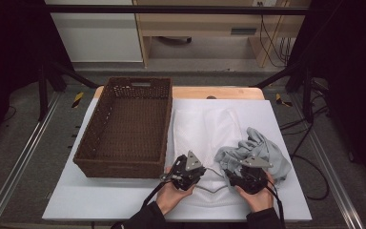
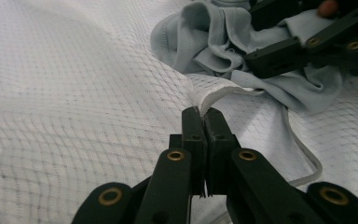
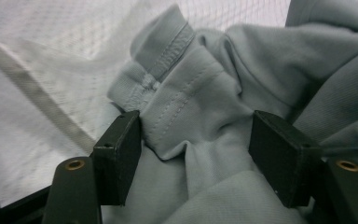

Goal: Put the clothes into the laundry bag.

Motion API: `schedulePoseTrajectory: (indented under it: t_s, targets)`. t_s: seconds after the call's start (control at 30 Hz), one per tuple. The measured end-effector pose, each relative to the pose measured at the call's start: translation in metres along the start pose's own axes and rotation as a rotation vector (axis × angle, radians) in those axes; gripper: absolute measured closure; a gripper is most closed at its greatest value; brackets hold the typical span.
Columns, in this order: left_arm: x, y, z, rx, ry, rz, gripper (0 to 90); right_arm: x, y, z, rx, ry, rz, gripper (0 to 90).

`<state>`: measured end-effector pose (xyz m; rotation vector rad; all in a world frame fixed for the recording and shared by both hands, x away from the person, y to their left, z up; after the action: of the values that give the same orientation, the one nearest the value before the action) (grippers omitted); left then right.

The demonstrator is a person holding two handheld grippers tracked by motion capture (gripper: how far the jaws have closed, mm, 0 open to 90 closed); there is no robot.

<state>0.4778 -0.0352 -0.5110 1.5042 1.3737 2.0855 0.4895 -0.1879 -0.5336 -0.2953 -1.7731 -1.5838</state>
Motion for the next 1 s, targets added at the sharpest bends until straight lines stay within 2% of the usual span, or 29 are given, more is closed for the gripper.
schedulePoseTrajectory:
  t_s: [0.1,0.2,0.27,0.3,0.4,0.53,0.73,0.87,1.0]
  targets:
    - [-0.001,-0.001,0.0,0.0,-0.002,0.0,88.3,-0.008,-0.004,-0.003,0.003,-0.024,0.008,38.7]
    - [0.001,-0.001,-0.001,0.004,-0.001,-0.004,88.2,-0.008,-0.003,-0.008,-0.008,-0.055,0.01,52.0]
    - [0.002,-0.001,-0.002,0.008,-0.005,-0.005,88.2,-0.007,-0.003,-0.012,-0.012,-0.082,0.01,65.7]
    - [0.002,-0.001,-0.002,0.003,-0.002,-0.005,88.2,-0.007,-0.003,-0.014,-0.001,-0.1,0.012,68.4]
    - [0.003,-0.001,-0.002,0.01,-0.009,-0.004,88.2,-0.005,-0.002,-0.015,-0.031,-0.096,0.019,75.4]
    - [0.003,-0.001,0.0,0.025,-0.013,-0.007,88.2,0.003,0.002,-0.017,-0.065,-0.045,-0.001,76.9]
    - [0.004,0.002,0.002,0.056,-0.025,-0.014,88.3,0.04,0.029,-0.011,-0.061,0.067,-0.157,77.0]
    - [0.006,0.009,0.004,0.075,-0.018,-0.029,88.4,0.063,0.041,0.002,-0.046,0.137,-0.227,77.4]
    - [0.007,0.022,0.009,0.084,-0.003,-0.043,88.4,0.073,0.043,0.019,-0.019,0.2,-0.248,77.5]
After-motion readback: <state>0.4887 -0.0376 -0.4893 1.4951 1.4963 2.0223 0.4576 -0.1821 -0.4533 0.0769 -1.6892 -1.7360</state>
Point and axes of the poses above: each handheld gripper's, and its own axes: x roughly backward along the jaws, y roughly out of its top, z roughly to its left, the point moved 9 cm from there along -x, roughly forward along the jaws, and after that the axes turned 4 degrees about -x, right-handed, at the moved point
